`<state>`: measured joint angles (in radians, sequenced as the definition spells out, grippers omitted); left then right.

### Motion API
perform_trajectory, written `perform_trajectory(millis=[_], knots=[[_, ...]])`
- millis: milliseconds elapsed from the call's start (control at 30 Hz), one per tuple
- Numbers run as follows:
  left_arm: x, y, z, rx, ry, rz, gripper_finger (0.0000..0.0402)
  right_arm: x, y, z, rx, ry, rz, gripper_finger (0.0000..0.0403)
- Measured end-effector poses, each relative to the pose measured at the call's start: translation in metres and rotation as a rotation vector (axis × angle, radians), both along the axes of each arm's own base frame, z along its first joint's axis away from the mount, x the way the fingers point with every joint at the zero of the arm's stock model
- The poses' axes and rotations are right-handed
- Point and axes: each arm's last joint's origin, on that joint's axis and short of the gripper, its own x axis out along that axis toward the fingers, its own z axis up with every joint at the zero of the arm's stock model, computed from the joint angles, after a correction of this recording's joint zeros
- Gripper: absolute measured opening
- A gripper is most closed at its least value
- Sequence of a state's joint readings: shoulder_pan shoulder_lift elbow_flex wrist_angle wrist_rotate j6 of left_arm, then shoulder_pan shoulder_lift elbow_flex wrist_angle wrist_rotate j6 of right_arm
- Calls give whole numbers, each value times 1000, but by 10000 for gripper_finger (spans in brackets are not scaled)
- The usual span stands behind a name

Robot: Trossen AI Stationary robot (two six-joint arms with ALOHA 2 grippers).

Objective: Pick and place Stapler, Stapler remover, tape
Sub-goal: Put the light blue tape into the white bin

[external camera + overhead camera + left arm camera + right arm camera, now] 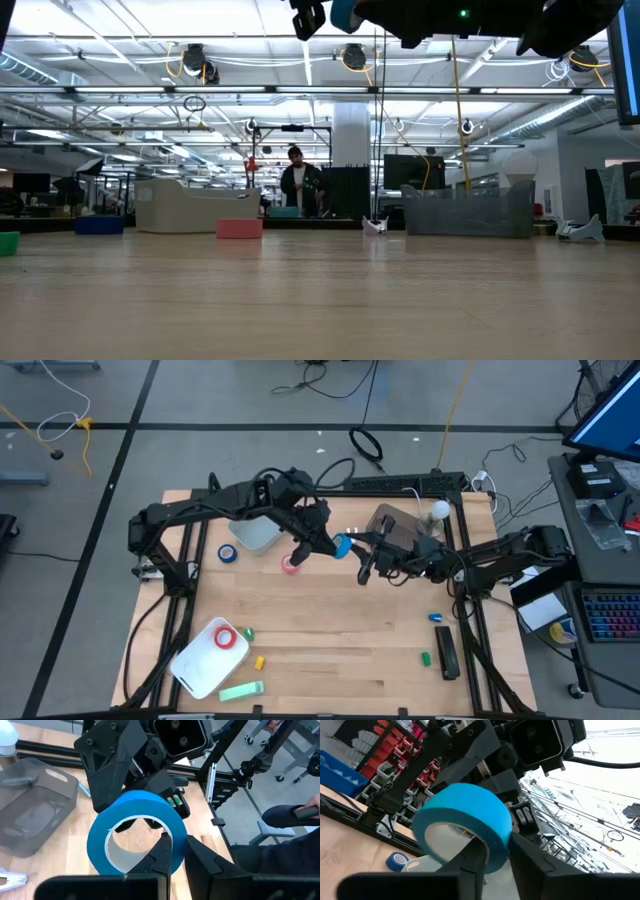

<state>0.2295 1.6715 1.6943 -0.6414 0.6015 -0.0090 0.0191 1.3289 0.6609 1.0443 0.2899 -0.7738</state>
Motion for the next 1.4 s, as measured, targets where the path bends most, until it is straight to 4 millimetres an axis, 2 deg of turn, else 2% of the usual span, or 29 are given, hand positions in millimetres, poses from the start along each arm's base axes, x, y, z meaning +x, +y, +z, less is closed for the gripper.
perform_trajectory(millis=[100, 300, 533, 667, 867, 1000, 1200, 1400], knots=[[0, 0, 0, 3, 1, -2, 34, 0, 2, 0, 2, -3, 6, 35], [-2, 1, -4, 47, 33, 21, 34, 0, 6, 1, 17, -7, 25, 34], [-16, 5, -19, 116, 264, 116, 34, 1, 10, -7, 59, 65, 1, 34], [-33, 7, -31, 204, 499, 236, 35, 2, 13, -13, 116, 113, 29, 34], [-59, 12, -40, 455, 837, 525, 35, 3, 20, -23, 216, 200, 101, 34], [-68, 12, -40, 573, 919, 694, 35, 4, 24, -28, 274, 237, 193, 34], [-75, 5, -42, 652, 979, 829, 35, 3, 31, -31, 283, 277, 249, 34], [-82, -12, -74, 721, 1048, 833, 35, 2, 39, -32, 293, 287, 280, 34]])
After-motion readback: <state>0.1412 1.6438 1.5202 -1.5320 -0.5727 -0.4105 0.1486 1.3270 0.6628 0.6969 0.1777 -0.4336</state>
